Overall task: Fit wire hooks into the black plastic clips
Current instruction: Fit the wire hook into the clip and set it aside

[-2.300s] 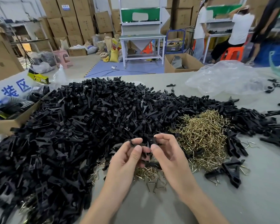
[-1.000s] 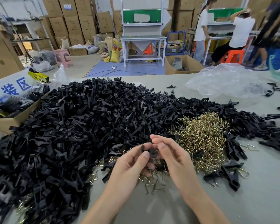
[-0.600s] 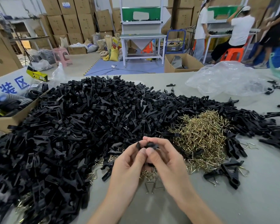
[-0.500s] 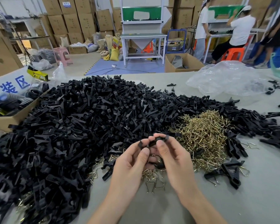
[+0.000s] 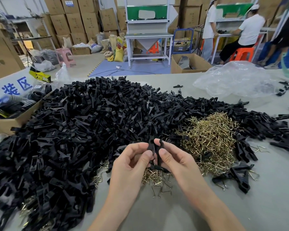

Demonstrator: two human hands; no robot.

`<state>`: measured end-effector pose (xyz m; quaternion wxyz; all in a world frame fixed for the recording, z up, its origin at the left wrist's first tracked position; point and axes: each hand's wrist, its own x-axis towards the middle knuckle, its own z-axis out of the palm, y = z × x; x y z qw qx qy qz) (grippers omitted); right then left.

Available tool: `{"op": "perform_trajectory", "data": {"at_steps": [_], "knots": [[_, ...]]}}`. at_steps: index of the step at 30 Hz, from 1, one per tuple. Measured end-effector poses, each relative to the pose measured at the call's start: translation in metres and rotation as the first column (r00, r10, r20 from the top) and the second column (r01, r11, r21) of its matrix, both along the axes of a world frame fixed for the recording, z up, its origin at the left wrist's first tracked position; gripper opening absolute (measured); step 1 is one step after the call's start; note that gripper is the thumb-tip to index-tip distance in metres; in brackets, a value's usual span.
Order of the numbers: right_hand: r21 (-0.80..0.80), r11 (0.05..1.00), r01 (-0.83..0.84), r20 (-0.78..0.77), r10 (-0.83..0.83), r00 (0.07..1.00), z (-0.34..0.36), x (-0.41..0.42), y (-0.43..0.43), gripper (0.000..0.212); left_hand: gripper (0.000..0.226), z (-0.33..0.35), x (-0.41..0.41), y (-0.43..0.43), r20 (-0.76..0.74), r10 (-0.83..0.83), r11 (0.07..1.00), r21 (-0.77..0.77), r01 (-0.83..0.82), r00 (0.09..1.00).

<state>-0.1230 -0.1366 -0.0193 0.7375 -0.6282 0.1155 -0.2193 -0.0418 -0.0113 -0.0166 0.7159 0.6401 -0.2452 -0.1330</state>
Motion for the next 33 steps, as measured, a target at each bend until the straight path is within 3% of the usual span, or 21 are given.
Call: {"op": "perform_trajectory", "data": {"at_steps": [6,23,33], "knots": [[0.044,0.999,0.017,0.040,-0.019,0.999,-0.0024,0.0025,-0.0015,0.032,0.015,0.0025,-0.0041,0.0011,0.049,-0.017,0.998,0.057,0.014,0.999],[-0.023,0.999,0.041,-0.001,-0.041,0.999,-0.0042,0.0024,-0.0020,0.033,0.016,0.0009,-0.0044,0.0024,0.097,-0.003,0.997,0.072,-0.004,0.995],[0.098,0.995,-0.027,-0.015,0.029,0.999,-0.0028,0.0017,-0.0045,0.036,0.017,-0.0035,-0.0023,0.0055,0.252,-0.020,0.984,0.176,-0.026,0.967]]}}
